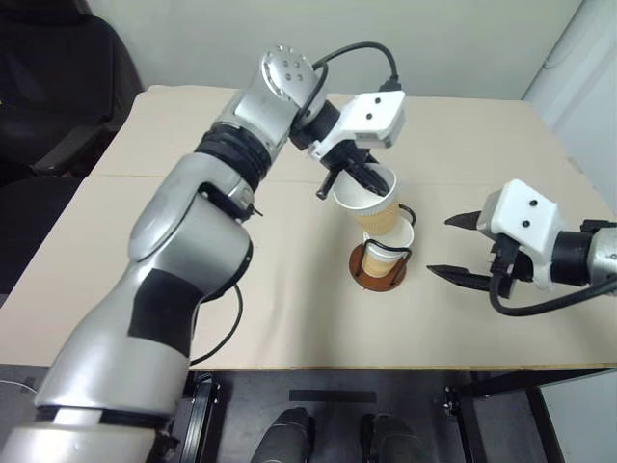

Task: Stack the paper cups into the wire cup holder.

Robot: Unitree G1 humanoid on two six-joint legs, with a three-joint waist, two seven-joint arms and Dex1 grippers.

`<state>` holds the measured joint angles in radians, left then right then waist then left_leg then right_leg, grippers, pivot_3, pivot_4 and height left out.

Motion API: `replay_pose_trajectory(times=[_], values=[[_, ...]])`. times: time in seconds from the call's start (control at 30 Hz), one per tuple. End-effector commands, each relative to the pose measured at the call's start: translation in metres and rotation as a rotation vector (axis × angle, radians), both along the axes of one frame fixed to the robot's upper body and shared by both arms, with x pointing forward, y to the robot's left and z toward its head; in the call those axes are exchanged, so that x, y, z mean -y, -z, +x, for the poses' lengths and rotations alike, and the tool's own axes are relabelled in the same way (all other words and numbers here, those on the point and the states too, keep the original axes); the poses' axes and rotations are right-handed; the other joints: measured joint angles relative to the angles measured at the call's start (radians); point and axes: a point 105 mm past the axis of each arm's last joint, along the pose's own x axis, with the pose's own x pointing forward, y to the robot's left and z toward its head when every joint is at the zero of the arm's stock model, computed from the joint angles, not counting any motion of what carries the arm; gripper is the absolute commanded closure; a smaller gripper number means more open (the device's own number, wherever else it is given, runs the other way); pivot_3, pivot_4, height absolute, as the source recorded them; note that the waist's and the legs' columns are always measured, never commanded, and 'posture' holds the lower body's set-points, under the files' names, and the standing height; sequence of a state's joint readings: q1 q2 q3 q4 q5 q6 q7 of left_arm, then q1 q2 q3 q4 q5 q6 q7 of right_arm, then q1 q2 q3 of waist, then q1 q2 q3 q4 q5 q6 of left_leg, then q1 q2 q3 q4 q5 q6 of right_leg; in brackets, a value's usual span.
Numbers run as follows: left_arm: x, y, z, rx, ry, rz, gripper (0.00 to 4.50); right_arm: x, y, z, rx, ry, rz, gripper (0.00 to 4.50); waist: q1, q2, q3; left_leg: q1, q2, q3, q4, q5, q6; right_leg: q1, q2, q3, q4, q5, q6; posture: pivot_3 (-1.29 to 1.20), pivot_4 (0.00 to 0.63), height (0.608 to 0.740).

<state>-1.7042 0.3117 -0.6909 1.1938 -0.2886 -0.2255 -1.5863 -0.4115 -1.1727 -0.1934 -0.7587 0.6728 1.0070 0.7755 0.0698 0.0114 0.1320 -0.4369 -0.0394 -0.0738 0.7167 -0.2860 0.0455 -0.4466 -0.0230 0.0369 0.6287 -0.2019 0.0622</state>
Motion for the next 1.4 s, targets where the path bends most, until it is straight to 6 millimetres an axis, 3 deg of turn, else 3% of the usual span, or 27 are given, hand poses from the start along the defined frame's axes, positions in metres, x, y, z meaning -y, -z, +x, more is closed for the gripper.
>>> replay_pose_trajectory(times=[0.03,0.97,1.4], values=[[0.007,-0.016,-0.007,0.055,0.053,-0.005,4.48,-0.001,-0.012,-0.003,0.063,0.001,0.007,0.72,0.000,0.000,0.000,0.000,0.000,0.000,0.000,0.000,0.000,0.000,0.000,0.000,0.000,0.000,0.000,0.00,0.150,0.740],[0.019,0.008,-0.005,0.040,0.076,0.013,4.48,0.001,-0.009,-0.006,0.043,0.004,0.006,0.72,0.000,0.000,0.000,0.000,0.000,0.001,0.001,-0.001,0.001,0.000,0.000,0.002,0.000,0.000,0.001,0.00,0.150,0.740],[0.020,0.013,-0.006,0.035,0.079,0.028,4.48,0.021,-0.067,-0.013,0.148,0.040,0.068,0.72,0.001,0.000,0.000,0.000,0.000,0.002,0.001,-0.001,0.002,-0.001,0.000,0.002,0.001,0.000,0.001,0.00,0.150,0.740]])
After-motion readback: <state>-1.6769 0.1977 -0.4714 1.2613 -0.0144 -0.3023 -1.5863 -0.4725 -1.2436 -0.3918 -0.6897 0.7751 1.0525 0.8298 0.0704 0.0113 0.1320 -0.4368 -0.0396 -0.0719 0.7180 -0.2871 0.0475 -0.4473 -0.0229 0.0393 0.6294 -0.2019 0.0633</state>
